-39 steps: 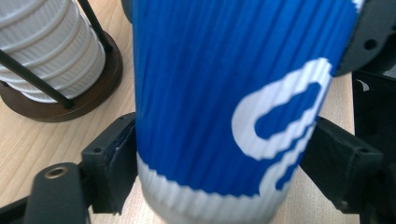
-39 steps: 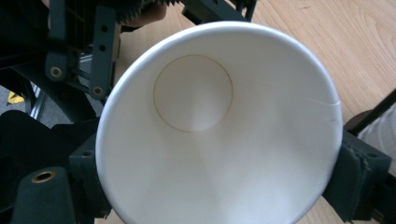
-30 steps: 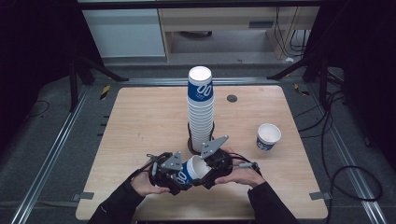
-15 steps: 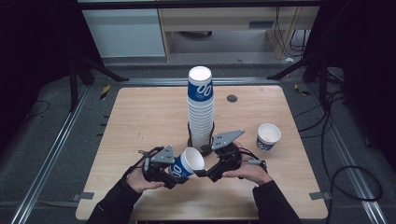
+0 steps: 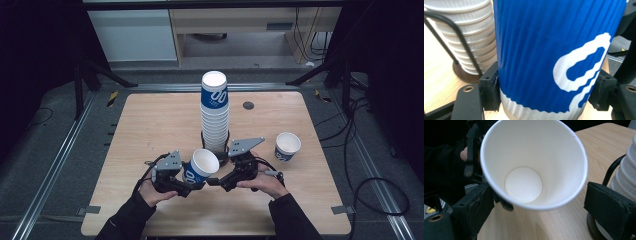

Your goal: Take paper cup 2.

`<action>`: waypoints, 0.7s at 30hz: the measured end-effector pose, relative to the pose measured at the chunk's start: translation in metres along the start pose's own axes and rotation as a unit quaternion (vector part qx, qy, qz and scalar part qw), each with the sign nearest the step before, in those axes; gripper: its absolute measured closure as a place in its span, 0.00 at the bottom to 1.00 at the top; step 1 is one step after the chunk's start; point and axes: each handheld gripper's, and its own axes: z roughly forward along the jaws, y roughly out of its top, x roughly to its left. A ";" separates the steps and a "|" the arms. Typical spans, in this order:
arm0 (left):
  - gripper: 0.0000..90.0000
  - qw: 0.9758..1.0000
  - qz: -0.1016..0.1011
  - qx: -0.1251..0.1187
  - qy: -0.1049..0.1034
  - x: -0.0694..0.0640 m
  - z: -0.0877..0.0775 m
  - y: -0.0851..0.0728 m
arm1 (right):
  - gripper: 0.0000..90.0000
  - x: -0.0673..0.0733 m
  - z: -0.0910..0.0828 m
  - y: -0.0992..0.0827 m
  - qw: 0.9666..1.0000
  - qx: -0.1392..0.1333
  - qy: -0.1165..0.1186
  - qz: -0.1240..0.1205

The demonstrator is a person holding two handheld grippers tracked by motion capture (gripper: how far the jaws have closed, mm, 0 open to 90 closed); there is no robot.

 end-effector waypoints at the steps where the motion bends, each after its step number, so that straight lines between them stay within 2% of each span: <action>1: 0.30 1.000 0.001 -0.001 0.001 -0.001 0.001 0.000 | 0.10 0.000 0.001 0.000 1.000 -0.001 0.001 0.001; 9: 0.30 1.000 0.004 -0.001 0.000 -0.009 0.010 0.001 | 0.12 0.002 0.008 0.000 1.000 -0.016 0.020 0.012; 14: 0.30 1.000 0.013 0.004 -0.002 -0.013 0.015 0.002 | 0.14 0.004 0.015 -0.001 1.000 -0.010 0.023 0.011; 21: 0.30 1.000 0.014 0.004 -0.002 -0.014 0.015 0.002 | 0.19 0.005 0.015 -0.001 0.999 -0.012 0.028 0.012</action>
